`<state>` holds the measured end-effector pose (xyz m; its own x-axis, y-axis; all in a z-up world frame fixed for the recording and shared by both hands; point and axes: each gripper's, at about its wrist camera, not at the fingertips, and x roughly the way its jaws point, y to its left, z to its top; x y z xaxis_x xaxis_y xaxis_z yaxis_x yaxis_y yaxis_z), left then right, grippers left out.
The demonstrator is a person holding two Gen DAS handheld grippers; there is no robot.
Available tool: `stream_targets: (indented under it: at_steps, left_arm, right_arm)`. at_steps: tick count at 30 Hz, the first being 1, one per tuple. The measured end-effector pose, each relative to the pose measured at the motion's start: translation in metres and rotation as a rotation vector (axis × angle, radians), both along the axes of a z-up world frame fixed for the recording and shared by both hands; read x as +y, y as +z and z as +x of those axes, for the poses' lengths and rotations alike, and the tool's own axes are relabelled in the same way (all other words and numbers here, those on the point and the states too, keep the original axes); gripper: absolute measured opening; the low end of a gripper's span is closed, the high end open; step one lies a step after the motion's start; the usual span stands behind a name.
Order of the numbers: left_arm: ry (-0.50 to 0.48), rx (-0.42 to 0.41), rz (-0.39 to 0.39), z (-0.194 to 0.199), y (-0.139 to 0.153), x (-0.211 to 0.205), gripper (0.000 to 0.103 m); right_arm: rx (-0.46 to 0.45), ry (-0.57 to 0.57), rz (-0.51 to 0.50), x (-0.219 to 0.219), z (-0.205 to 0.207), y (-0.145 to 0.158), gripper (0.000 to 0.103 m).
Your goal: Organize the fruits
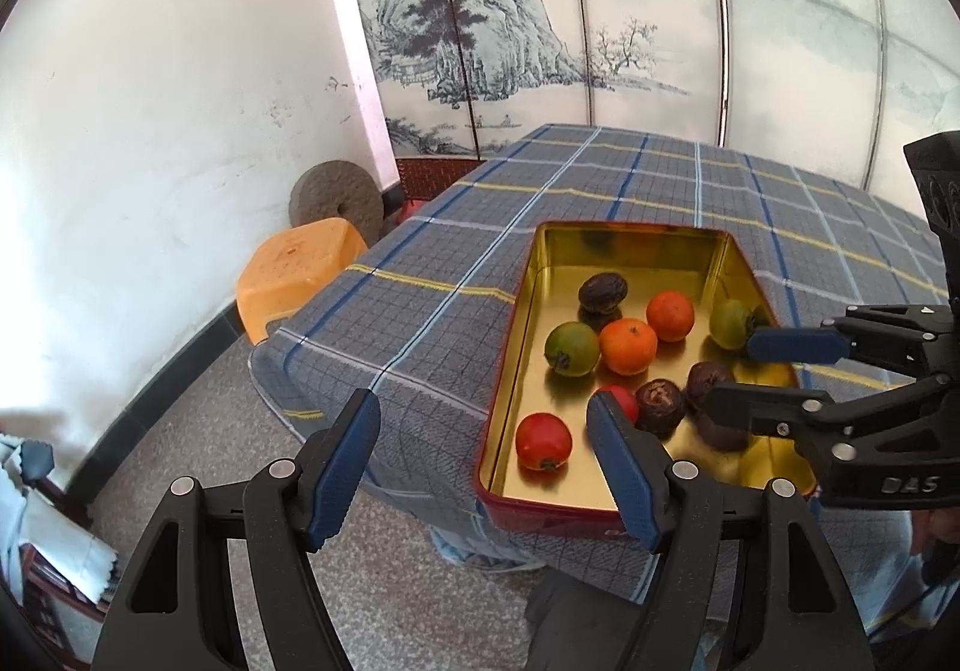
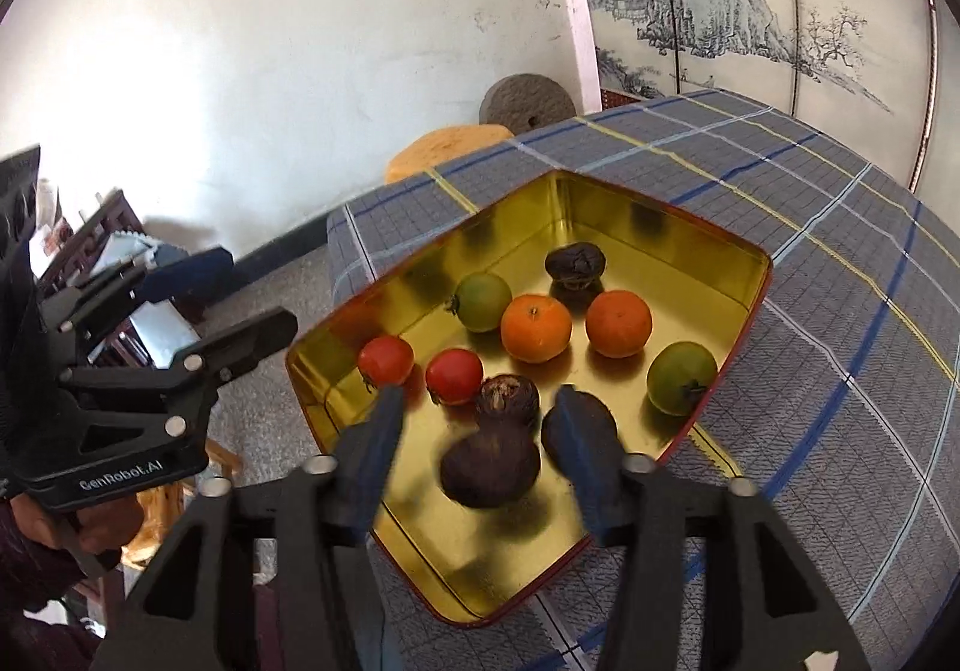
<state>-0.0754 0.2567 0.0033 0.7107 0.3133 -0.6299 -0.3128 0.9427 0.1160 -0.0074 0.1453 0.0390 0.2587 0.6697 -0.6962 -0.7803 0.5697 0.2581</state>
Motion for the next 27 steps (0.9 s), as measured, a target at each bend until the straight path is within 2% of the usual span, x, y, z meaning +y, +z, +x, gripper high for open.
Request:
stream_targets:
  at_steps: [2,5,6,10,12,14,19,27]
  left_arm:
    - [0.002,-0.020,-0.010,-0.004,0.004,0.000,0.072]
    - [0.023,-0.062,-0.015,-0.011,0.014,0.000,0.074]
    - [0.025,-0.072,-0.019,-0.012,0.017,0.000,0.077]
    - [0.047,-0.129,-0.028,-0.023,0.034,-0.001,0.084]
    - [0.050,-0.157,-0.022,-0.029,0.043,-0.003,0.094]
    - [0.047,-0.194,-0.008,-0.037,0.053,-0.008,0.096]
    - [0.017,-0.267,0.025,-0.056,0.075,-0.022,0.099]
    - [-0.039,-0.349,-0.037,-0.083,0.104,-0.032,0.103]
  right_arm:
    - [-0.028,-0.019,0.030,-0.004,-0.002,0.009,0.067]
    - [-0.092,-0.058,0.056,-0.014,-0.009,0.027,0.073]
    - [-0.120,-0.076,0.070,-0.019,-0.014,0.034,0.074]
    - [-0.238,-0.156,0.110,-0.037,-0.034,0.058,0.091]
    - [-0.304,-0.201,0.125,-0.047,-0.046,0.071,0.097]
    - [-0.364,-0.242,0.138,-0.055,-0.057,0.083,0.099]
    - [-0.437,-0.269,0.160,-0.067,-0.075,0.101,0.103]
    - [-0.475,-0.281,0.196,-0.086,-0.102,0.116,0.103]
